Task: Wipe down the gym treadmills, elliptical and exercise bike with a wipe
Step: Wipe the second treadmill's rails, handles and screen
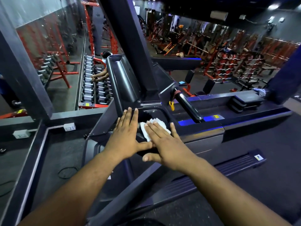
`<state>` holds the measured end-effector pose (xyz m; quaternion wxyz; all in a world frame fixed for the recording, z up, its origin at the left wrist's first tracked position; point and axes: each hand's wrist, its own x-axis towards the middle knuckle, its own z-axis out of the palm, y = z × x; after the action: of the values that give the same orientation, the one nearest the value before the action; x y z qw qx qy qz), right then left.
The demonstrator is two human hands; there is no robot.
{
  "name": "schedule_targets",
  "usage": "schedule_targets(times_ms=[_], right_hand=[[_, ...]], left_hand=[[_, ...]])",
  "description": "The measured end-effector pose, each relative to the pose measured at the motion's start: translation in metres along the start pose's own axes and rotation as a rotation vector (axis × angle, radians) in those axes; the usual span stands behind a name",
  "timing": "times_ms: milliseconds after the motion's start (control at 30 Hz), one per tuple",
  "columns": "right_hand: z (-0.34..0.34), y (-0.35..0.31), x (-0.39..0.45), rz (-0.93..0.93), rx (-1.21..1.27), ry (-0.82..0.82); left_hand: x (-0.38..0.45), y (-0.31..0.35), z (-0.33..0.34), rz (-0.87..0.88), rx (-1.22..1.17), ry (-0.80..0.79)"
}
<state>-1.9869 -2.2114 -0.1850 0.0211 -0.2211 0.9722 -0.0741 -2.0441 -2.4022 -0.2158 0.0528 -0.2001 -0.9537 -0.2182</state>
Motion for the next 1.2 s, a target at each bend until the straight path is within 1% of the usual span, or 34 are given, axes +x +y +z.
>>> schedule_targets(times_ms=[100,233,300,400,500,567,633,700,733,767,867,933,967,1000,1067,1133,1167,1200], right_hand=[[0.000,0.020,-0.010,-0.059,-0.053,0.008],[0.006,0.051,-0.029,-0.033,-0.074,0.127],[0.011,0.040,-0.025,-0.051,-0.063,0.115],[0.020,0.014,-0.013,-0.159,-0.079,0.152],[0.025,0.027,-0.020,-0.198,-0.102,0.220],[0.031,0.053,-0.035,-0.140,-0.107,0.303],[0.033,0.082,-0.048,0.007,-0.144,0.404],[0.032,0.091,-0.051,0.161,-0.183,0.424],[0.032,0.085,-0.048,0.188,-0.191,0.416],[0.032,0.076,-0.044,0.178,-0.185,0.400],[0.043,0.047,-0.039,0.027,-0.177,0.361],[0.049,0.061,-0.048,-0.020,-0.202,0.366],[0.053,0.078,-0.055,0.005,-0.212,0.382],[0.056,0.098,-0.062,0.069,-0.214,0.396],[0.057,0.134,-0.074,0.257,-0.200,0.403],[0.057,0.151,-0.080,0.405,-0.184,0.375],[0.059,0.150,-0.079,0.428,-0.181,0.368],[0.061,0.143,-0.076,0.409,-0.182,0.372]], left_hand=[[-0.002,0.001,-0.002,0.005,-0.017,-0.003],[-0.002,0.001,-0.002,-0.004,-0.026,0.000],[-0.001,-0.002,-0.001,0.001,-0.011,0.000],[0.000,-0.010,-0.002,0.043,-0.031,-0.038],[-0.001,-0.015,-0.007,0.070,-0.030,-0.102],[-0.003,-0.013,-0.009,0.074,-0.016,-0.107],[-0.004,-0.003,-0.008,0.076,0.029,-0.077],[-0.004,0.011,-0.003,0.100,0.148,-0.026],[-0.003,0.018,0.000,0.118,0.210,-0.001],[-0.001,0.027,0.004,0.141,0.255,0.022],[0.003,0.044,0.012,0.231,0.350,0.040],[0.004,0.049,0.015,0.261,0.406,0.034],[0.004,0.050,0.016,0.262,0.427,0.031],[0.004,0.052,0.017,0.264,0.449,0.029],[0.005,0.055,0.020,0.270,0.491,0.032],[0.008,0.063,0.022,0.280,0.516,0.035],[0.011,0.069,0.023,0.287,0.525,0.038],[0.013,0.074,0.025,0.293,0.532,0.039]])
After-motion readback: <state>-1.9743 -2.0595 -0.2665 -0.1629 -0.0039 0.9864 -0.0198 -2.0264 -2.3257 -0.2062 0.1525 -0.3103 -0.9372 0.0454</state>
